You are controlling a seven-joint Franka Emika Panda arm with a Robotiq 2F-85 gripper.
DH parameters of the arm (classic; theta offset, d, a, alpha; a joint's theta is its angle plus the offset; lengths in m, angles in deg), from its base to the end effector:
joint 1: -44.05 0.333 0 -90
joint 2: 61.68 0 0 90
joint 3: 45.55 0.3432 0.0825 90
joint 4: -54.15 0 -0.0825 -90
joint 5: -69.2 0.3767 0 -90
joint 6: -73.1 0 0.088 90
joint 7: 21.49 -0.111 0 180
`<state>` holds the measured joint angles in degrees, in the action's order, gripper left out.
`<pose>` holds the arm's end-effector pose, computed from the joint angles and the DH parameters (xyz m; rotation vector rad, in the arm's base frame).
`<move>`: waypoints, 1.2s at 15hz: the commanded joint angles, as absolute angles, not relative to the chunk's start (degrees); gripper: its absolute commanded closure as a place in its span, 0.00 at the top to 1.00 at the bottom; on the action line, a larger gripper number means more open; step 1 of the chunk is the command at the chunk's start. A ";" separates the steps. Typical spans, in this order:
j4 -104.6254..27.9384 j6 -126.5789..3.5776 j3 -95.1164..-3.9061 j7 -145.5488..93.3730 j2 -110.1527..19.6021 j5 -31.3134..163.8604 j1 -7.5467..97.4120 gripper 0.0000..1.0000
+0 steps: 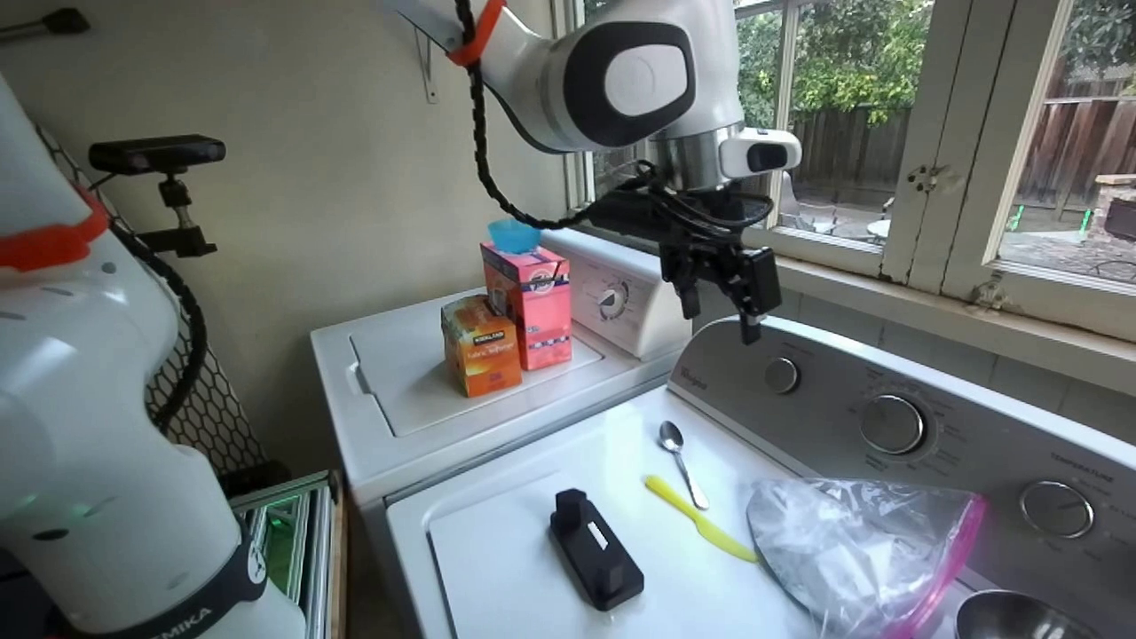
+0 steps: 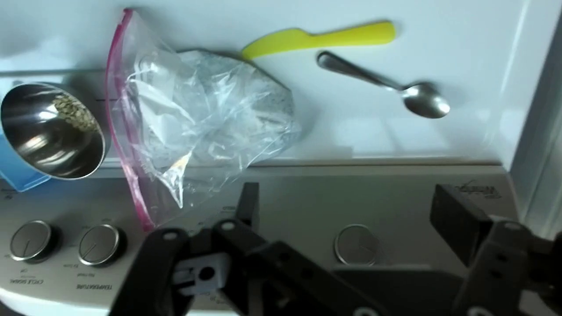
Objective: Turn the second knob from the left to the right.
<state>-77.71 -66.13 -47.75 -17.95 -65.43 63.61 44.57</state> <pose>0.5147 -0.0158 0.4213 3.0471 0.1525 0.2918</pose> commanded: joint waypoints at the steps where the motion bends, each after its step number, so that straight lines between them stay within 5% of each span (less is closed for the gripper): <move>1: -71.17 -70.79 -47.80 -24.93 -56.69 52.05 42.66 1.00; 18: -63.43 -76.58 -51.54 -25.16 -44.59 45.90 43.50 1.00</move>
